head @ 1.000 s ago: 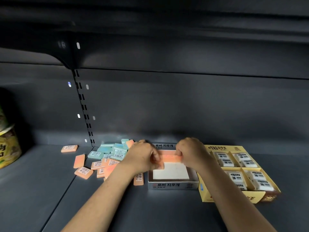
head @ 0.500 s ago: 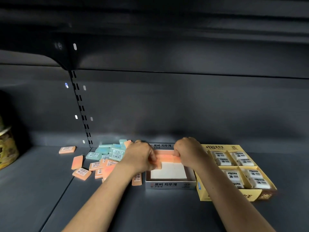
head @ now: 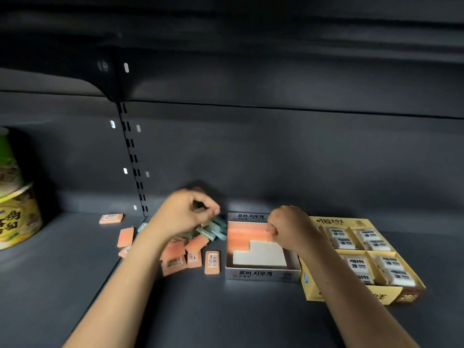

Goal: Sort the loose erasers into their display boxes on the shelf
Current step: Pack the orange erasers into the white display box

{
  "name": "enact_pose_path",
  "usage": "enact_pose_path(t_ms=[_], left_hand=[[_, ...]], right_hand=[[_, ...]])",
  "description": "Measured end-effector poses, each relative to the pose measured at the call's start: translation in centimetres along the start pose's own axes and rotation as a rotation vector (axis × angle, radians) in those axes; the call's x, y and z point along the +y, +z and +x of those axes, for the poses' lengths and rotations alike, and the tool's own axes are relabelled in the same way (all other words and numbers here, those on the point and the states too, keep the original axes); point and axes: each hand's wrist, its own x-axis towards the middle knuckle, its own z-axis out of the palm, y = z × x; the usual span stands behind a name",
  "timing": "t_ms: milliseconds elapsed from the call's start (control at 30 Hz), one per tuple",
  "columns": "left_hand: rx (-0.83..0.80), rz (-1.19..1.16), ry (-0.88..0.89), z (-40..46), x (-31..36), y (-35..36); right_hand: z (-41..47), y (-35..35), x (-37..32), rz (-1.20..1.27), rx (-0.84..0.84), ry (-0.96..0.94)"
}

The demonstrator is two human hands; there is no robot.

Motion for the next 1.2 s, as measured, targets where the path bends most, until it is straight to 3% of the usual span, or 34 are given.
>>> enact_pose_path(t_ms=[133, 267, 367, 500, 700, 1200], left_hand=[[0.049, 0.096, -0.056, -2.0, -1.6, -3.9], [-0.023, 0.141, -0.102, -4.2, -2.2, -4.6], [-0.12, 0.143, -0.115, -5.3, -1.8, -3.2], [-0.225, 0.279, -0.09, -5.8, -1.2, -0.5], [-0.116, 0.602, -0.005, -6.0, -1.6, 0.6], [-0.084, 0.668, 0.005, -5.8, -2.4, 1.3]], right_hand=[[0.2, -0.9, -0.3, 0.051, 0.061, -0.038], [-0.1, -2.2, -3.1, 0.306, 0.119, -0.152], [-0.5, -2.3, -6.0, 0.436, 0.04, -0.265], [-0.8, -1.1, -8.2, 0.381, 0.035, -0.412], [-1.5, 0.1, -9.2, 0.174, -0.028, -0.42], [-1.3, 0.9, -10.4, 0.126, 0.122, -0.481]])
